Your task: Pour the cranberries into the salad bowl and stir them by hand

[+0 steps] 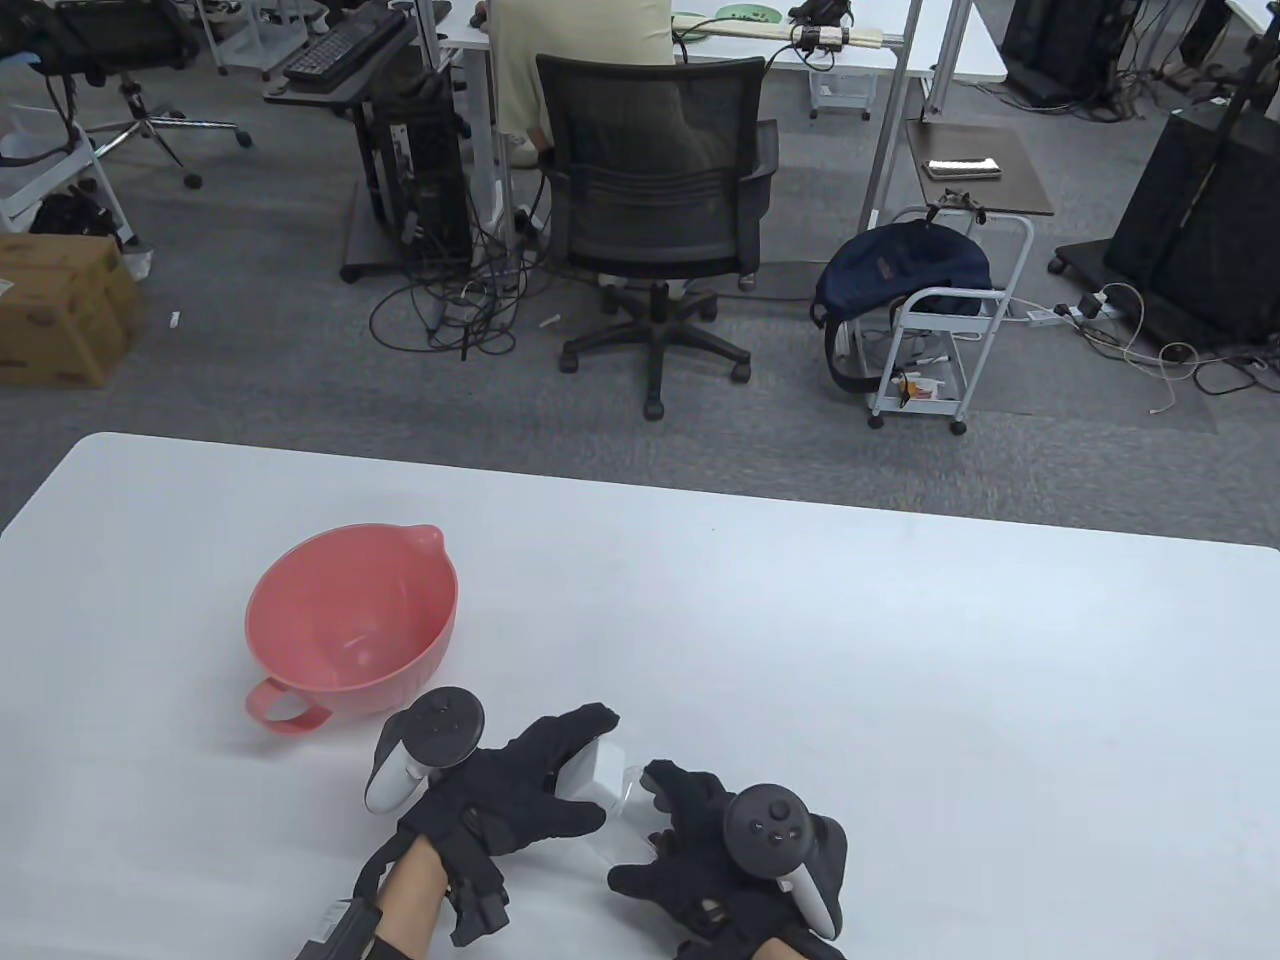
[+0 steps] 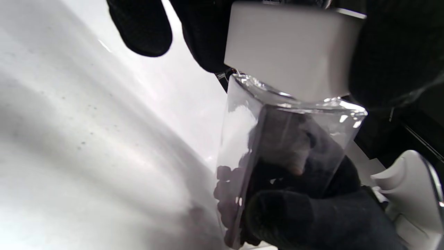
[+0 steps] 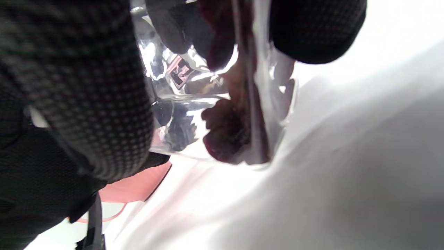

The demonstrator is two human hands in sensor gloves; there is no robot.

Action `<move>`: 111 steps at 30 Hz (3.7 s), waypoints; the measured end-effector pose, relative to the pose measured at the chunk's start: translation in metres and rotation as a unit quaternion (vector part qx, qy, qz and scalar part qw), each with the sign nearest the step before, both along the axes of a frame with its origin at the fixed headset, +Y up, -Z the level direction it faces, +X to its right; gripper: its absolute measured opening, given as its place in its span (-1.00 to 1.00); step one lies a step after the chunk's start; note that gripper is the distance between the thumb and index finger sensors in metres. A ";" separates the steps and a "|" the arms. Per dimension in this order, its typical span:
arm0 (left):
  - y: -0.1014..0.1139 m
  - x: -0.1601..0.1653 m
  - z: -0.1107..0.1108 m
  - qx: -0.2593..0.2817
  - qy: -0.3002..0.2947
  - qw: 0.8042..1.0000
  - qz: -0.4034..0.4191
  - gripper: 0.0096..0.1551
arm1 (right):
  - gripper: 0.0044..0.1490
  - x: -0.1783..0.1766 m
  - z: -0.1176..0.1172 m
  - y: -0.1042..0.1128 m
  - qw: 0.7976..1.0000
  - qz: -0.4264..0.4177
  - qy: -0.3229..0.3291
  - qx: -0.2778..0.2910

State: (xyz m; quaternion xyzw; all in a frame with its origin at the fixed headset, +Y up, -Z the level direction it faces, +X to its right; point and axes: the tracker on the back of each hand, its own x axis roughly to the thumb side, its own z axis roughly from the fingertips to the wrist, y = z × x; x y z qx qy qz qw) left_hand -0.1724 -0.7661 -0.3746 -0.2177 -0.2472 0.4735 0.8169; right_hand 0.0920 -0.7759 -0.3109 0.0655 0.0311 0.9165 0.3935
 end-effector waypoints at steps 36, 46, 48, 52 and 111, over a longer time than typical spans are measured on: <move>-0.012 0.011 0.011 0.099 0.028 0.963 -0.251 0.13 | 0.28 0.056 -0.005 0.009 0.975 -0.187 -0.117 -0.022; -0.017 0.029 0.016 0.118 -0.045 0.945 -0.302 0.10 | 0.27 0.060 -0.005 0.009 0.973 -0.193 -0.121 -0.024; -0.016 0.030 0.015 0.119 -0.064 0.942 -0.307 0.09 | 0.27 0.061 -0.006 0.009 0.972 -0.199 -0.125 -0.027; -0.015 0.033 0.012 0.123 -0.085 0.937 -0.315 0.08 | 0.27 0.057 -0.008 0.012 0.971 -0.203 -0.121 -0.024; 0.008 -0.190 0.024 0.094 0.603 0.790 -0.049 0.21 | 0.27 0.046 0.005 0.015 0.981 -0.169 -0.095 -0.007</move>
